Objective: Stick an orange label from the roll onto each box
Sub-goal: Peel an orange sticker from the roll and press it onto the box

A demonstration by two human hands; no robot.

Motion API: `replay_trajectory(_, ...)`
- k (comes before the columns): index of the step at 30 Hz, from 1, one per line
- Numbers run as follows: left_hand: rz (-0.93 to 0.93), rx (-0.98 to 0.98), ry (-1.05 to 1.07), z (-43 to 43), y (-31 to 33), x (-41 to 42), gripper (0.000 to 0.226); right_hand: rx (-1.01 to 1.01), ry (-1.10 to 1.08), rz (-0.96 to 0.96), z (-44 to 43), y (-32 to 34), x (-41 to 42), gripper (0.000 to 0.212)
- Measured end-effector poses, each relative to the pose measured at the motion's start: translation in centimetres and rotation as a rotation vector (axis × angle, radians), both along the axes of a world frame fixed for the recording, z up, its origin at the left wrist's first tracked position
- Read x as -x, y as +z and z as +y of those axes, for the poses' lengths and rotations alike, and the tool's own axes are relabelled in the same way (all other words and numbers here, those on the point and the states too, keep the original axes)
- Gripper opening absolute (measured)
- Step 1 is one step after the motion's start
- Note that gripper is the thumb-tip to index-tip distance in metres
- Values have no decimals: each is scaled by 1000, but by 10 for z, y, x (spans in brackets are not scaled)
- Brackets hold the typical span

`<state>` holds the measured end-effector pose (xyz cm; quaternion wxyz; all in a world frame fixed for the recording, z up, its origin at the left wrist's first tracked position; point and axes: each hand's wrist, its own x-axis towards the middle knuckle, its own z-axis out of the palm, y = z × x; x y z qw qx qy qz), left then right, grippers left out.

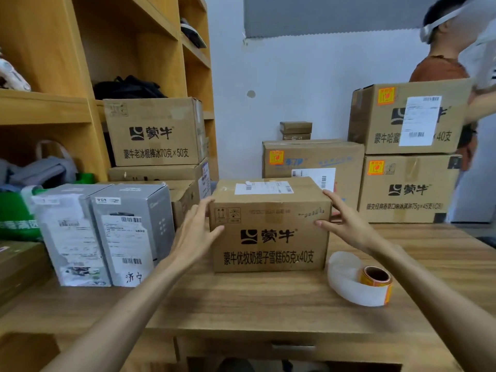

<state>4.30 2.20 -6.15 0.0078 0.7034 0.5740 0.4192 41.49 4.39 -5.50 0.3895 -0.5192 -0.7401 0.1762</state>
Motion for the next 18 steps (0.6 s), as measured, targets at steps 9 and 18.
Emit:
replay_trajectory(9,385,-429,-154,-23,-15,-73,57,-168,-167,-359,-55,-22,-45,41)
replay_trajectory(18,126,44,-677,-45,-68,-212,38,-94,-195,-337,-103,-64,-88,10)
